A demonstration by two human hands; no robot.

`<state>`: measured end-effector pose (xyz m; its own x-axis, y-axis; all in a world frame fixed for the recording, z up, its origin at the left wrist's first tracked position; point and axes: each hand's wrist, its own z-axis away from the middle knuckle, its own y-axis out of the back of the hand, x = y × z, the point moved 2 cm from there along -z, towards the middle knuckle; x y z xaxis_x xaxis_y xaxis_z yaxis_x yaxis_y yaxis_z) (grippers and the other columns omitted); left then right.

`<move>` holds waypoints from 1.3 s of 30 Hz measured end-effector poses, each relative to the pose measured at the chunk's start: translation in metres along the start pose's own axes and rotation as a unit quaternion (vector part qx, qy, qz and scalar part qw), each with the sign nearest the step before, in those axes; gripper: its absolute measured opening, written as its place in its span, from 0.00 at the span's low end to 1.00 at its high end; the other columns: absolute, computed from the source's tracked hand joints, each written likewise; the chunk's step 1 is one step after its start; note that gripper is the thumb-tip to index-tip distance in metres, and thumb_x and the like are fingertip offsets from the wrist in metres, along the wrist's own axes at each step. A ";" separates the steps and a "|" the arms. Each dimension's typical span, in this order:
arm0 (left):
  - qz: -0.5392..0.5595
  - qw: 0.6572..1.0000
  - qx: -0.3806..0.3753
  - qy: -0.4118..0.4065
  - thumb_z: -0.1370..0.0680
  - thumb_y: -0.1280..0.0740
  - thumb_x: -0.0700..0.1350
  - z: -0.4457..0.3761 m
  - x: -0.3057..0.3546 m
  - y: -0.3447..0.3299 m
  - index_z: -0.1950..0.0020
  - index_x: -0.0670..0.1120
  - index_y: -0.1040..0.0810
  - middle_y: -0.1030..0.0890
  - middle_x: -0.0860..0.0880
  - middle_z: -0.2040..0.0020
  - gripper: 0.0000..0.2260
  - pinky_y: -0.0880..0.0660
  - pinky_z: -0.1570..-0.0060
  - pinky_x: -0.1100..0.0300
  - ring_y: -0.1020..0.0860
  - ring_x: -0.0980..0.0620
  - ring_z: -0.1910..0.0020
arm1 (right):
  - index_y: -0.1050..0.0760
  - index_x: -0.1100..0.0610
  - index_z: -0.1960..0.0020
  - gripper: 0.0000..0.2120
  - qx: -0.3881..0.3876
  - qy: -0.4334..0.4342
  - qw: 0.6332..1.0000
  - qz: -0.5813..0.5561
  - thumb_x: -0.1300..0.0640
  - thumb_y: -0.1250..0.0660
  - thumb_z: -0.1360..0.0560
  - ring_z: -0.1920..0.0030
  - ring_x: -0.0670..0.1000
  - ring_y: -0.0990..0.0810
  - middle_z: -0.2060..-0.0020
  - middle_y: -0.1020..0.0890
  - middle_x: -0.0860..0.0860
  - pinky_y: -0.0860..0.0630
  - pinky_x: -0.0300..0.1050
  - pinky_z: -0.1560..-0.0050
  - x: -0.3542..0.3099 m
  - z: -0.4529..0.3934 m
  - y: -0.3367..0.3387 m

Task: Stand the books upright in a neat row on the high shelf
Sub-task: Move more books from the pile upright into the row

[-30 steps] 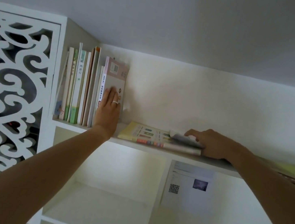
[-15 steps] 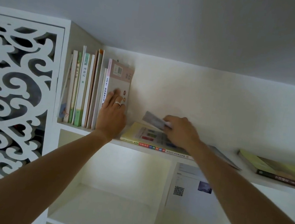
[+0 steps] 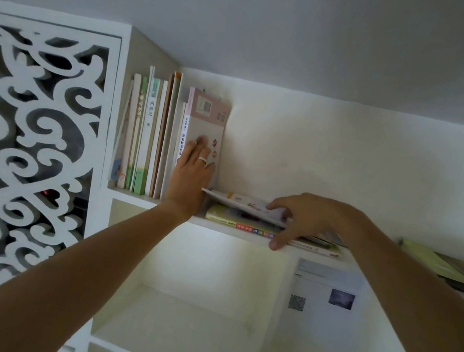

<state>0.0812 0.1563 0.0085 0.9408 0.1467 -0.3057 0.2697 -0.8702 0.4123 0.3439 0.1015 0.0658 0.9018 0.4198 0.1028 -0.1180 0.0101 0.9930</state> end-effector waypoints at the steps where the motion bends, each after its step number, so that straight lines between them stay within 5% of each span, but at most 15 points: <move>1: -0.001 1.000 -0.006 -0.003 0.22 0.30 0.56 0.000 0.000 0.000 0.31 0.48 0.23 0.38 0.40 0.19 0.22 0.56 0.19 0.42 0.52 0.39 0.17 | 0.35 0.38 0.24 0.46 0.030 0.018 0.999 -0.019 0.30 0.23 0.38 0.38 0.50 0.22 0.31 0.23 0.45 0.26 0.55 0.34 0.002 -0.001 0.000; 6: 0.002 1.000 -0.021 -0.006 0.20 0.32 0.53 -0.001 -0.001 -0.001 0.32 0.48 0.22 0.42 0.39 0.18 0.19 0.56 0.19 0.42 0.54 0.39 0.17 | 0.25 0.42 0.32 0.31 0.102 0.066 0.989 -0.085 0.40 0.21 0.32 0.48 0.43 0.19 0.42 0.18 0.45 0.21 0.47 0.43 0.008 0.005 0.004; 10: 0.014 0.999 -0.029 0.001 0.20 0.32 0.53 0.000 -0.003 0.000 0.31 0.47 0.23 0.42 0.40 0.17 0.19 0.55 0.19 0.43 0.56 0.40 0.17 | 0.32 0.41 0.29 0.27 0.191 0.045 0.980 0.043 0.47 0.29 0.27 0.54 0.47 0.24 0.45 0.19 0.49 0.29 0.42 0.60 0.001 -0.001 -0.001; 17: 0.065 0.997 0.038 0.024 0.26 0.23 0.52 0.001 -0.002 0.009 0.25 0.40 0.30 0.35 0.38 0.21 0.35 0.49 0.19 0.45 0.42 0.39 0.19 | 0.29 0.42 0.29 0.19 0.261 0.046 0.964 0.023 0.49 0.38 0.20 0.58 0.52 0.19 0.48 0.16 0.52 0.22 0.45 0.59 0.012 -0.008 -0.035; 22: 0.112 0.986 0.107 0.057 0.22 0.29 0.39 0.001 0.001 0.011 0.22 0.37 0.37 0.33 0.37 0.23 0.31 0.44 0.20 0.44 0.37 0.38 0.21 | 0.27 0.50 0.29 0.19 0.419 0.001 0.894 -0.159 0.53 0.35 0.19 0.54 0.58 0.16 0.46 0.15 0.56 0.19 0.46 0.58 0.023 -0.013 -0.023; 29: 0.171 0.975 0.130 0.055 0.18 0.36 0.41 0.003 0.002 0.008 0.22 0.37 0.36 0.31 0.37 0.23 0.25 0.42 0.20 0.43 0.37 0.39 0.20 | 0.24 0.57 0.34 0.15 0.564 -0.035 0.743 -0.359 0.56 0.33 0.19 0.51 0.56 0.15 0.45 0.15 0.55 0.18 0.47 0.48 -0.044 -0.036 -0.012; 31: 0.224 0.958 0.167 0.059 0.15 0.41 0.44 0.003 0.003 0.012 0.23 0.37 0.34 0.30 0.37 0.24 0.22 0.44 0.19 0.46 0.36 0.40 0.21 | 0.24 0.56 0.35 0.14 0.565 -0.034 0.704 -0.430 0.55 0.33 0.19 0.51 0.54 0.16 0.45 0.15 0.54 0.18 0.43 0.48 -0.072 -0.050 -0.010; 34: 0.358 0.910 0.192 0.080 0.14 0.45 0.52 0.005 0.002 0.020 0.22 0.41 0.36 0.30 0.41 0.24 0.23 0.42 0.20 0.47 0.35 0.44 0.21 | 0.26 0.54 0.33 0.16 0.514 -0.009 0.697 -0.500 0.50 0.35 0.18 0.50 0.47 0.21 0.45 0.19 0.48 0.29 0.21 0.58 -0.113 -0.067 -0.003; 36: 0.426 0.882 0.179 0.090 0.14 0.49 0.56 0.007 0.001 0.021 0.19 0.42 0.39 0.34 0.43 0.21 0.27 0.40 0.21 0.46 0.38 0.48 0.19 | 0.28 0.49 0.32 0.18 0.452 0.038 0.705 -0.545 0.43 0.35 0.19 0.47 0.44 0.20 0.45 0.20 0.44 0.26 0.28 0.50 -0.131 -0.078 0.001; 39: 0.454 0.866 0.183 0.102 0.14 0.53 0.58 0.008 -0.001 0.020 0.17 0.41 0.44 0.41 0.44 0.17 0.29 0.46 0.19 0.55 0.45 0.52 0.17 | 0.32 0.44 0.26 0.30 0.307 0.149 0.702 -0.625 0.32 0.36 0.23 0.37 0.48 0.20 0.36 0.21 0.46 0.23 0.54 0.33 -0.132 -0.095 -0.001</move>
<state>0.0836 0.1352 0.0101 0.7579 -0.6286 0.1748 -0.6482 -0.7558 0.0926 0.1859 0.1322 0.0460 0.0020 0.6035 -0.7974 0.9721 0.1857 0.1430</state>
